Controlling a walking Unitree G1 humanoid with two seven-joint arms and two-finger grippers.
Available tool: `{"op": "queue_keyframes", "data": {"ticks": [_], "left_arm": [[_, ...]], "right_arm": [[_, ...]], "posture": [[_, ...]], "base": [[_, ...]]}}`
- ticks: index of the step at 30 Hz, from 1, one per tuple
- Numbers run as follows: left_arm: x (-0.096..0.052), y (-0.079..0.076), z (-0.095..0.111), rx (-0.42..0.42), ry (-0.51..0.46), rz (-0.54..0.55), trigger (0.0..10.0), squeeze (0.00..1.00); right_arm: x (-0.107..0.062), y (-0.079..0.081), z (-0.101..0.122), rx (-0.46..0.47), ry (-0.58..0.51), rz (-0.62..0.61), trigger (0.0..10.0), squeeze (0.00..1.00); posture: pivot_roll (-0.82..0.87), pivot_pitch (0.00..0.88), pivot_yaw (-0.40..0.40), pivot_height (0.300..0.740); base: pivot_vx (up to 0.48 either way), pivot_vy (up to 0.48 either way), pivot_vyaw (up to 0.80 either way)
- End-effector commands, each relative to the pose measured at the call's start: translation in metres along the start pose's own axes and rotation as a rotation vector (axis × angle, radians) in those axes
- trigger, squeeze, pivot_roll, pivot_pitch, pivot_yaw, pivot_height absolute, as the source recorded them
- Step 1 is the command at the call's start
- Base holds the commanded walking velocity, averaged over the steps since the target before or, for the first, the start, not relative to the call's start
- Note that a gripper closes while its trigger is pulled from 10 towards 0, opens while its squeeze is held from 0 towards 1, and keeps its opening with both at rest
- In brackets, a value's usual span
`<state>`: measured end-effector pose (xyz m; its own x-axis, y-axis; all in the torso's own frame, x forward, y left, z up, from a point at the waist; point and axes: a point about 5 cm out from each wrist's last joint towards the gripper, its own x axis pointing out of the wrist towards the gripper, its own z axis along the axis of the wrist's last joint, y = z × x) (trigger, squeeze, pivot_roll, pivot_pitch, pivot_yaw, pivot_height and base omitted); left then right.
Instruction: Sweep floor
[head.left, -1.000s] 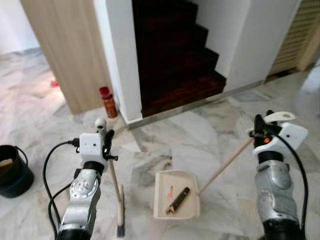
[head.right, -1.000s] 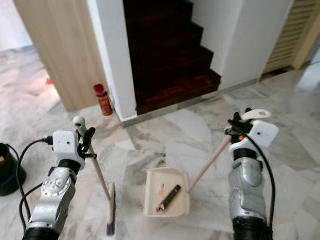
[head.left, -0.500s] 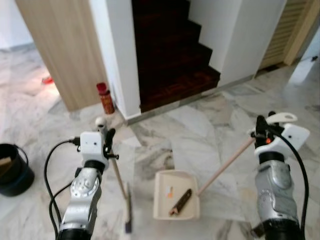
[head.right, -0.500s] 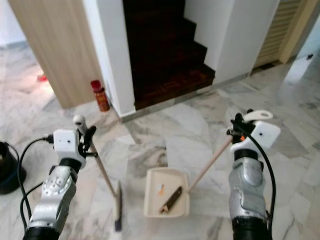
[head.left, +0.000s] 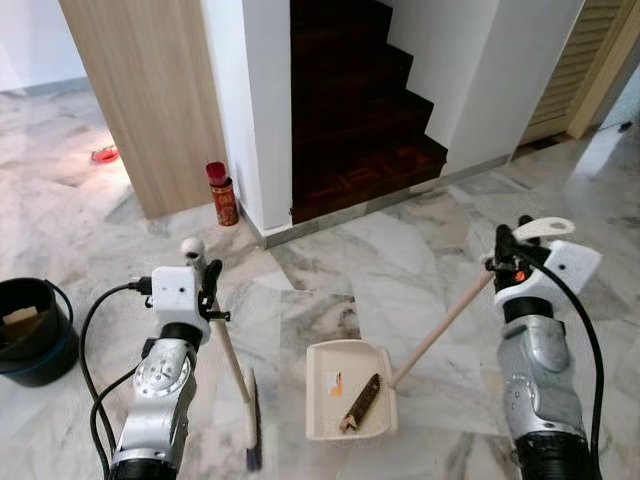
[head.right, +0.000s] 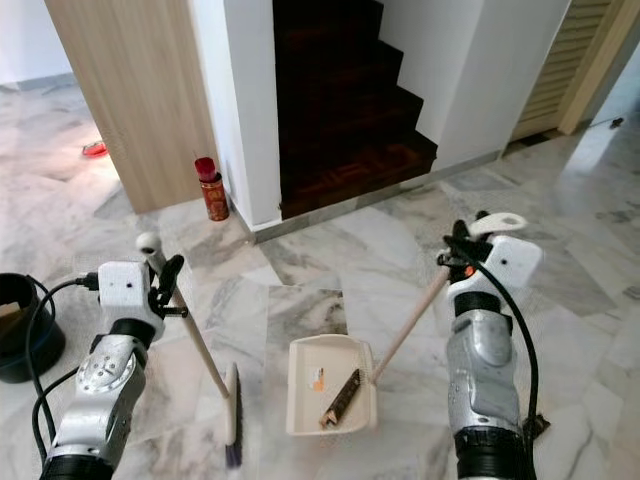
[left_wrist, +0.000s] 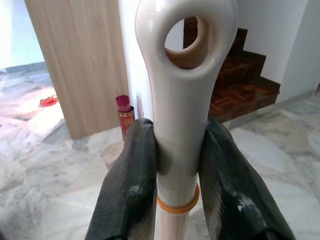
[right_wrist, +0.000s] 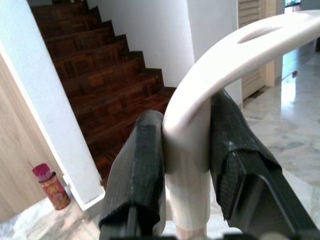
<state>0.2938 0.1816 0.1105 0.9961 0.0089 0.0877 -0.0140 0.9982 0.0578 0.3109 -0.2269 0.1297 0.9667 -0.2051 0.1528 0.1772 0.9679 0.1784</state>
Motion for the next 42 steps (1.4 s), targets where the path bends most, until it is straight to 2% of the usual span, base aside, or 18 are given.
{"op": "queue_keyframes", "data": {"ticks": [1,42], "left_arm": [[0.0039,-0.0022,0.0134,0.002,-0.056,-0.006,10.0,0.00],[0.0024,-0.0040,0.0129,0.008,-0.057,-0.021,10.0,0.00]], "right_arm": [[0.0033,-0.0028,0.0124,0.007,-0.054,-0.010,10.0,0.00],[0.0013,-0.0006,0.0116,0.013,-0.056,-0.002,10.0,0.00]], "posture": [[0.01,0.000,0.004,0.740],[0.01,0.000,0.011,0.740]], "base": [[0.000,0.300,0.00],[0.000,0.312,0.00]]}}
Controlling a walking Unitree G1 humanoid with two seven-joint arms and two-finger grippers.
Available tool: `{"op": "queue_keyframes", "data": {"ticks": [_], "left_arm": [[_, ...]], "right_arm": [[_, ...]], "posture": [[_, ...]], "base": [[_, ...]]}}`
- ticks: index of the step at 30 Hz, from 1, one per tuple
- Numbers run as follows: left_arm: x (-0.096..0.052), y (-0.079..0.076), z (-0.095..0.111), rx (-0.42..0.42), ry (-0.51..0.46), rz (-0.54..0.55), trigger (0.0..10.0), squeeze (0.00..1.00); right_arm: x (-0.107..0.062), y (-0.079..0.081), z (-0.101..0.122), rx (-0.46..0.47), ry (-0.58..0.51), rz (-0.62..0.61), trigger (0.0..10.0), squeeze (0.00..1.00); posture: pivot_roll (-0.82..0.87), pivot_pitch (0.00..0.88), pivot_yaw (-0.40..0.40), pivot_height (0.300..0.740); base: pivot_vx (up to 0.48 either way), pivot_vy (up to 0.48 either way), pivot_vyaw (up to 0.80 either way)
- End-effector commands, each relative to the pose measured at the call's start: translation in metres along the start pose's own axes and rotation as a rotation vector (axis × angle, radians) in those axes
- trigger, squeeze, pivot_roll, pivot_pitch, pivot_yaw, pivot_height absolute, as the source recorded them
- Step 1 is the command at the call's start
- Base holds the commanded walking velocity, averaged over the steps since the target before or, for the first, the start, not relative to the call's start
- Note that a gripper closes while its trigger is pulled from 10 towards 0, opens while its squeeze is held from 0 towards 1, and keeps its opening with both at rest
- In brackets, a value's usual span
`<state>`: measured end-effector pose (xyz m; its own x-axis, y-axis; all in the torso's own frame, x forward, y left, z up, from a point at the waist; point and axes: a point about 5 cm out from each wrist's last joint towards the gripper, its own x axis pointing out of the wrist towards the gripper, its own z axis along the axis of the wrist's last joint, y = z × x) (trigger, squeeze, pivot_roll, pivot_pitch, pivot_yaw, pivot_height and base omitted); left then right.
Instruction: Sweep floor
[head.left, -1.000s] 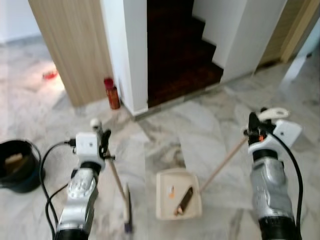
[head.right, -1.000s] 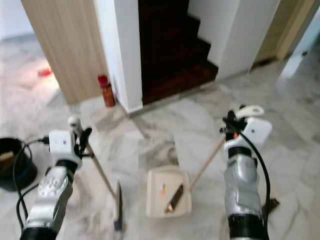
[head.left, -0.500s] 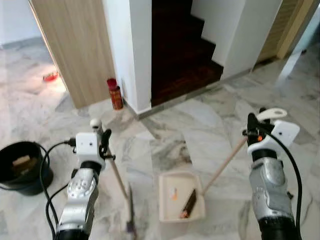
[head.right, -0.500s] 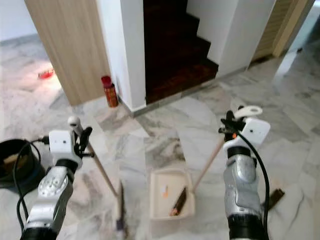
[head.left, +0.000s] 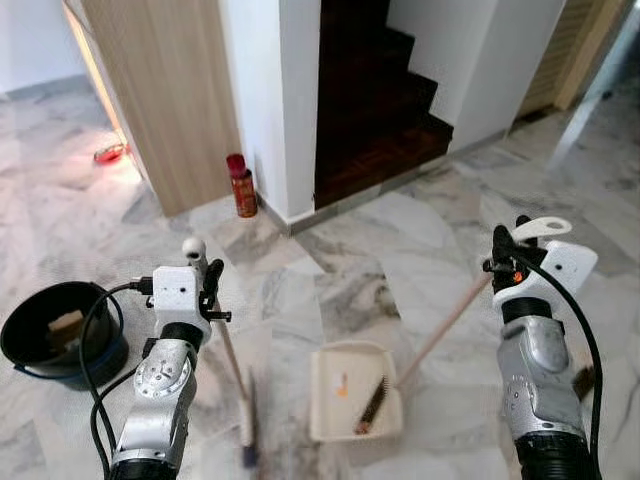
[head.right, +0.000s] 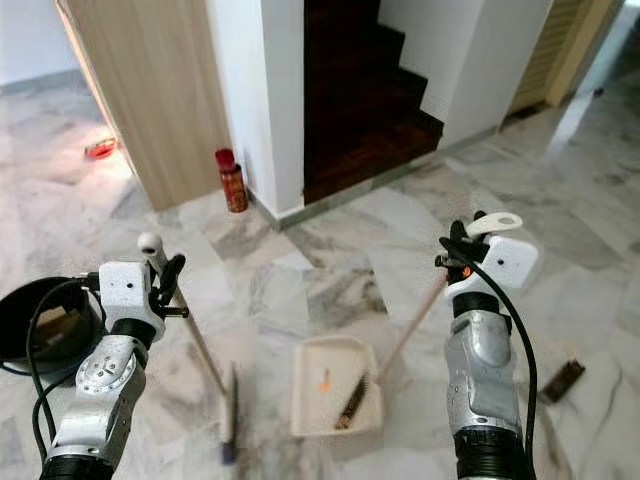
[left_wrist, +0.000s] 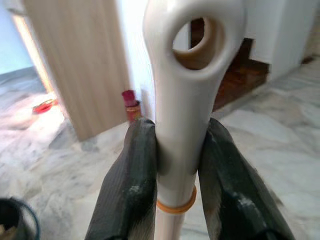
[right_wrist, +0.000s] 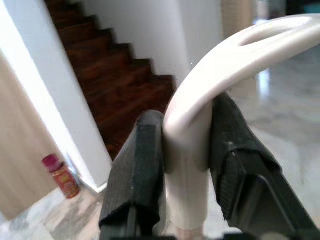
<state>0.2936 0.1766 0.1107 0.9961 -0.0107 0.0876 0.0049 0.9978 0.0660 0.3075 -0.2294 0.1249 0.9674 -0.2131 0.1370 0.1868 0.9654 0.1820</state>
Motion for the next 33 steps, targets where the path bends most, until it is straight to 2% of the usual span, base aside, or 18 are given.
{"op": "queue_keyframes", "data": {"ticks": [1,15,24,33], "left_arm": [[0.0030,0.0011,0.0126,0.002,-0.056,-0.002,10.0,0.00],[0.0048,0.0008,0.0133,0.000,-0.056,0.003,10.0,0.00],[0.0050,0.0011,0.0133,0.002,-0.054,0.006,10.0,0.00],[0.0055,0.0010,0.0137,0.002,-0.053,0.004,10.0,0.00]], "right_arm": [[0.0048,0.0034,0.0155,0.011,-0.071,0.008,10.0,0.00],[0.0071,0.0035,0.0184,-0.016,-0.078,0.015,10.0,0.00],[0.0073,0.0052,0.0187,-0.015,-0.082,0.021,10.0,0.00],[0.0073,0.0056,0.0181,-0.012,-0.079,0.022,10.0,0.00]], "posture": [[0.01,0.000,0.011,0.740],[0.01,0.000,0.006,0.740],[0.01,0.000,0.006,0.740],[0.01,0.000,0.006,0.740]], "base": [[0.000,0.311,0.00],[0.000,0.311,0.00],[0.000,0.313,0.77],[0.000,0.311,0.50]]}}
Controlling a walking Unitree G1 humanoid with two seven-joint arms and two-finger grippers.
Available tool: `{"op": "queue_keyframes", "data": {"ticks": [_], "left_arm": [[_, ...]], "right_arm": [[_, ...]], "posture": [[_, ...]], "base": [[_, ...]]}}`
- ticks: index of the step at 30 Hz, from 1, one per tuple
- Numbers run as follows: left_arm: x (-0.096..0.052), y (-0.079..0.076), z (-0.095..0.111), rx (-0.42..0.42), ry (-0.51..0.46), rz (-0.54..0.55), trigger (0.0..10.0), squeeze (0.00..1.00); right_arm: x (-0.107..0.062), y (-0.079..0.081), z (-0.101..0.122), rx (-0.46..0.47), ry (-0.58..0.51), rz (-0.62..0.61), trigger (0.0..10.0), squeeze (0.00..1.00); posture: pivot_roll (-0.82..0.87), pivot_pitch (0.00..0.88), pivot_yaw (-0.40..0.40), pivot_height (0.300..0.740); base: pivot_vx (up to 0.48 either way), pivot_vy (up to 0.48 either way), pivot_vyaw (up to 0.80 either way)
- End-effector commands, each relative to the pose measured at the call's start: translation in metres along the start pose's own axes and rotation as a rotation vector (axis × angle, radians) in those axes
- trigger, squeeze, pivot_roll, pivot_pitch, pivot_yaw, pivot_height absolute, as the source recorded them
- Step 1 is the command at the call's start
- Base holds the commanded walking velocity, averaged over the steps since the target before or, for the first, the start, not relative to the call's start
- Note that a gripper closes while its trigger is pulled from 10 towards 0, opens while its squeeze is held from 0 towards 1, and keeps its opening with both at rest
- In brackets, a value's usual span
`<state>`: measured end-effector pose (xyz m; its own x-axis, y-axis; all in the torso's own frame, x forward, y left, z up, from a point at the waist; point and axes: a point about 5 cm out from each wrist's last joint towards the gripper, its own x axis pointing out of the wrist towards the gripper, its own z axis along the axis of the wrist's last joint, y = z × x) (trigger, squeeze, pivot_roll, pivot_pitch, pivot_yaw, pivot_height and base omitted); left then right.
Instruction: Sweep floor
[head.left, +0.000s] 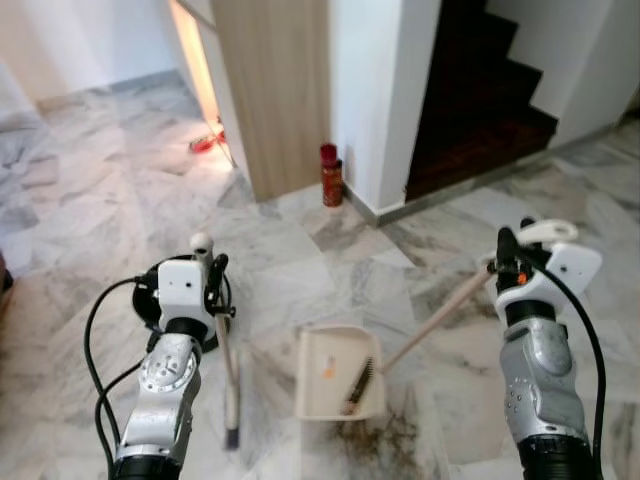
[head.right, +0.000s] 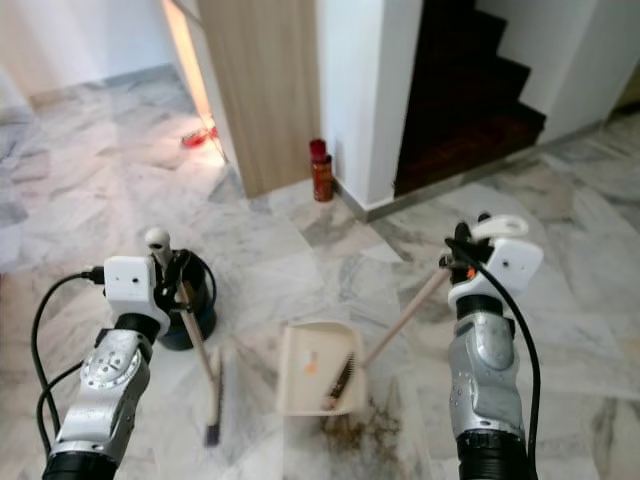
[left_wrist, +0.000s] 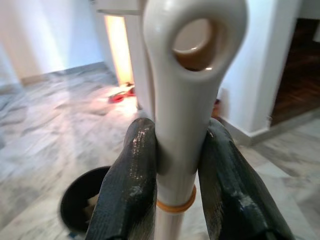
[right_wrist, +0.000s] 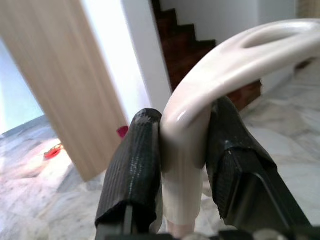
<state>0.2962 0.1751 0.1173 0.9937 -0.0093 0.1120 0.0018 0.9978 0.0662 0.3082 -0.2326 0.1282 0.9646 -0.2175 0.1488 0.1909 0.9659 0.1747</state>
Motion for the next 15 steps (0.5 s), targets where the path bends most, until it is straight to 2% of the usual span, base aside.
{"op": "queue_keyframes", "data": {"ticks": [1,15], "left_arm": [[0.0026,0.0021,0.0074,0.001,-0.030,0.000,10.0,0.00],[0.0026,0.0011,0.0076,-0.002,-0.029,-0.003,10.0,0.00]], "right_arm": [[0.0057,0.0080,0.0142,-0.004,-0.064,0.024,10.0,0.00],[0.0068,0.0042,0.0124,0.025,-0.054,-0.002,10.0,0.00]], "posture": [[0.01,0.000,0.006,0.740],[0.01,0.000,0.006,0.740]], "base": [[0.000,0.311,0.00],[0.000,0.312,0.00]]}}
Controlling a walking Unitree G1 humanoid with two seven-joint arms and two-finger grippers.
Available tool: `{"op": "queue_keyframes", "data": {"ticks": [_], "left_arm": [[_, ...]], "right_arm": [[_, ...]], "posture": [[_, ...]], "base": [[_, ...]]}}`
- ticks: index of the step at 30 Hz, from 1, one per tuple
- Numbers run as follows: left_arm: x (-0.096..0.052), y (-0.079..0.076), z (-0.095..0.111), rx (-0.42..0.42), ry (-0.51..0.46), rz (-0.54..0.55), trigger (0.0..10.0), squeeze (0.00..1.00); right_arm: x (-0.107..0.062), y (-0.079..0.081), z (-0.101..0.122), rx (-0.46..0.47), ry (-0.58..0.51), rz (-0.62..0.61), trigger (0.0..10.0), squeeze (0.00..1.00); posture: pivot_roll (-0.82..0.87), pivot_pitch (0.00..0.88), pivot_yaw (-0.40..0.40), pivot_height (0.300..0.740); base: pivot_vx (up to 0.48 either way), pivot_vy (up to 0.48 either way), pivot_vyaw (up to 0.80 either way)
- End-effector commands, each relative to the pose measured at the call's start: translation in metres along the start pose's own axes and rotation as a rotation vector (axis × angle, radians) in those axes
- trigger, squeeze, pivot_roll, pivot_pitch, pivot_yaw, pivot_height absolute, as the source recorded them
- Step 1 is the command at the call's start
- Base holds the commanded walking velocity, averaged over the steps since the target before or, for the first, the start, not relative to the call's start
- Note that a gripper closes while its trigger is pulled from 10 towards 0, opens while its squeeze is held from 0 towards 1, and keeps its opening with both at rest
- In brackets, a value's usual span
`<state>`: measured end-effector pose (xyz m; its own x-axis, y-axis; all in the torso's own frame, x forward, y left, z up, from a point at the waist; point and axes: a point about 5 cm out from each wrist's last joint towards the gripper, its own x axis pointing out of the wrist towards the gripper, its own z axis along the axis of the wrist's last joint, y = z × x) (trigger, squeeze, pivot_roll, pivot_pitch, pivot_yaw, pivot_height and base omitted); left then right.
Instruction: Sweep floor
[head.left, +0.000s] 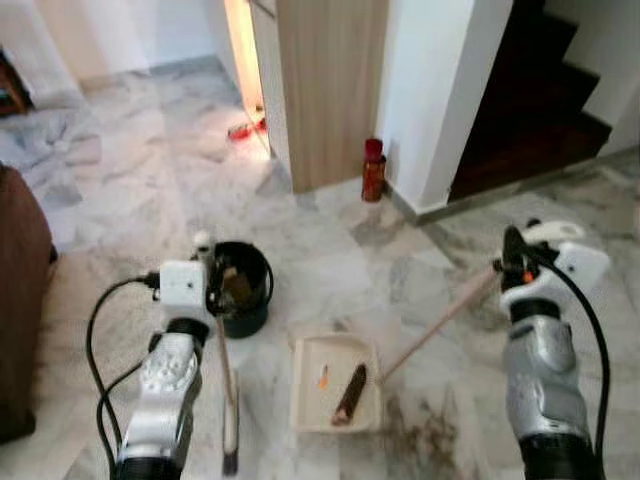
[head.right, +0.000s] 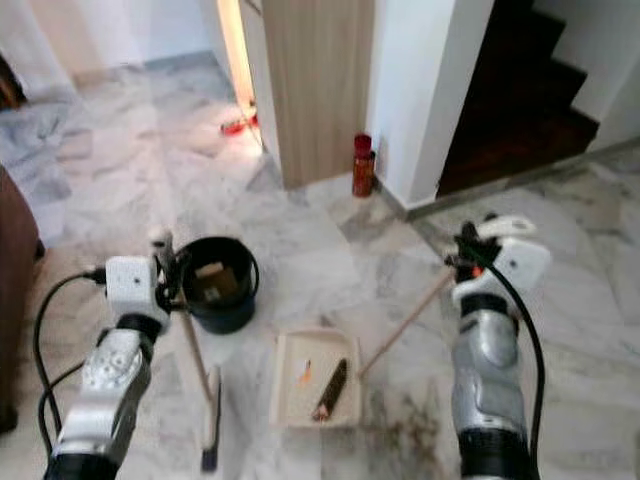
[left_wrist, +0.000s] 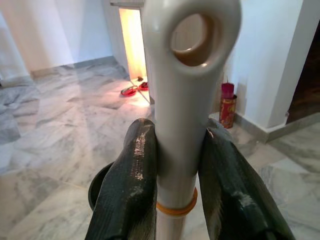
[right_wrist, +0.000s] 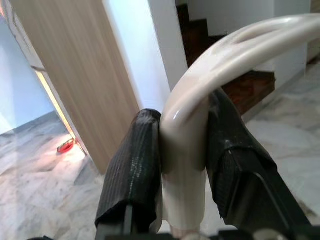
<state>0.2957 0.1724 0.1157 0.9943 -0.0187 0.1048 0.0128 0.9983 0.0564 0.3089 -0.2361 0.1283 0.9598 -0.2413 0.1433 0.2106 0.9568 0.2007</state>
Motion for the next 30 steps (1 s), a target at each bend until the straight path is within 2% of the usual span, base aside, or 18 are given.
{"op": "queue_keyframes", "data": {"ticks": [1,22,30], "left_arm": [[0.0032,0.0037,0.0089,0.009,-0.036,0.006,10.0,0.00],[0.0033,0.0018,0.0093,0.006,-0.034,0.003,10.0,0.00],[0.0034,0.0027,0.0094,0.005,-0.032,0.001,10.0,0.00]], "right_arm": [[0.0052,0.0079,0.0118,0.003,-0.055,0.022,10.0,0.00],[0.0064,0.0079,0.0099,0.016,-0.034,0.019,10.0,0.00],[0.0066,0.0092,0.0094,0.019,-0.033,0.018,10.0,0.00]], "posture": [[0.01,0.000,0.006,0.740],[0.01,0.000,0.002,0.740],[0.01,0.000,0.004,0.740]], "base": [[0.000,0.311,0.00],[0.000,0.312,0.00],[0.000,0.312,-0.68]]}}
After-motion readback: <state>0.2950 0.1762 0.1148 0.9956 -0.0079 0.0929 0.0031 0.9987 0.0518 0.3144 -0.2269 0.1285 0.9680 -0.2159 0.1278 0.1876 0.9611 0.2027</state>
